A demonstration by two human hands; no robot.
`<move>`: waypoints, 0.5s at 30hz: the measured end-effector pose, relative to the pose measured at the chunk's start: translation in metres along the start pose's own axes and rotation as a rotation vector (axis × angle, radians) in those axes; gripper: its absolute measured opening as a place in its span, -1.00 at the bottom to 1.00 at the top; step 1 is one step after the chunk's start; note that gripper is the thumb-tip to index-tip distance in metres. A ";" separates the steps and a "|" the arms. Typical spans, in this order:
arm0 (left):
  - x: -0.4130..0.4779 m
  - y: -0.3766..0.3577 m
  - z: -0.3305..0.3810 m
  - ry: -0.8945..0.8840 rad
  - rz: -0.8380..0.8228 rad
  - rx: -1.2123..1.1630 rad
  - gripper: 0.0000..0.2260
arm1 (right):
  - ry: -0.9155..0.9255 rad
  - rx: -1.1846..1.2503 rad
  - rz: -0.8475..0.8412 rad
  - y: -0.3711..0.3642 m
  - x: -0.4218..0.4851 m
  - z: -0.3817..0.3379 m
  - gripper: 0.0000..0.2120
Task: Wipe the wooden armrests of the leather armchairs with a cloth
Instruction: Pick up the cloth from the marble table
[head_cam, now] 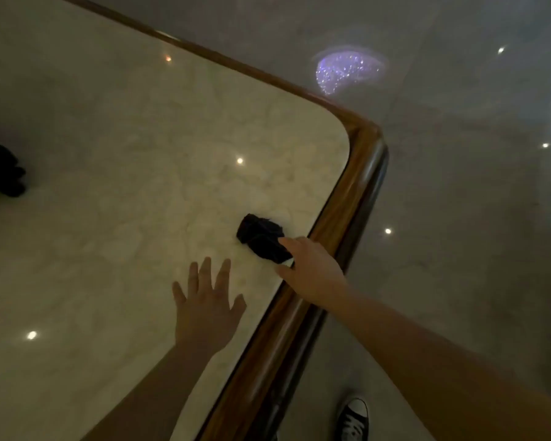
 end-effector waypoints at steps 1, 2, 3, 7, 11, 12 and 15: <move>0.009 -0.008 -0.003 0.034 -0.028 0.012 -0.34 | 0.033 -0.027 0.024 -0.002 0.012 -0.003 -0.43; 0.019 -0.014 -0.006 0.062 -0.021 0.010 -0.33 | 0.047 -0.060 0.060 -0.002 0.023 -0.004 -0.43; 0.029 -0.022 -0.009 0.082 -0.028 0.026 -0.32 | 0.069 -0.096 0.093 -0.004 0.036 -0.006 -0.41; 0.047 -0.055 -0.012 0.130 -0.058 -0.021 -0.26 | 0.126 -0.195 0.102 -0.021 0.076 -0.012 -0.31; 0.053 -0.068 -0.009 0.155 -0.042 0.012 -0.24 | 0.113 -0.358 0.041 -0.036 0.101 -0.005 -0.28; 0.053 -0.070 -0.008 0.155 -0.039 0.020 -0.24 | 0.113 -0.398 0.043 -0.038 0.104 -0.003 -0.29; 0.052 -0.073 -0.007 0.146 -0.003 0.016 -0.23 | 0.115 -0.453 0.058 -0.038 0.111 0.003 -0.37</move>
Point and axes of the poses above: each hand's wrist, its own x-axis towards the middle knuckle, its own y-axis out of the back of the hand, z = x × y, the point moved 9 cm from there along x, towards the middle knuckle, and after that the axes turned 6 degrees about -z, right-handed, at the moved point
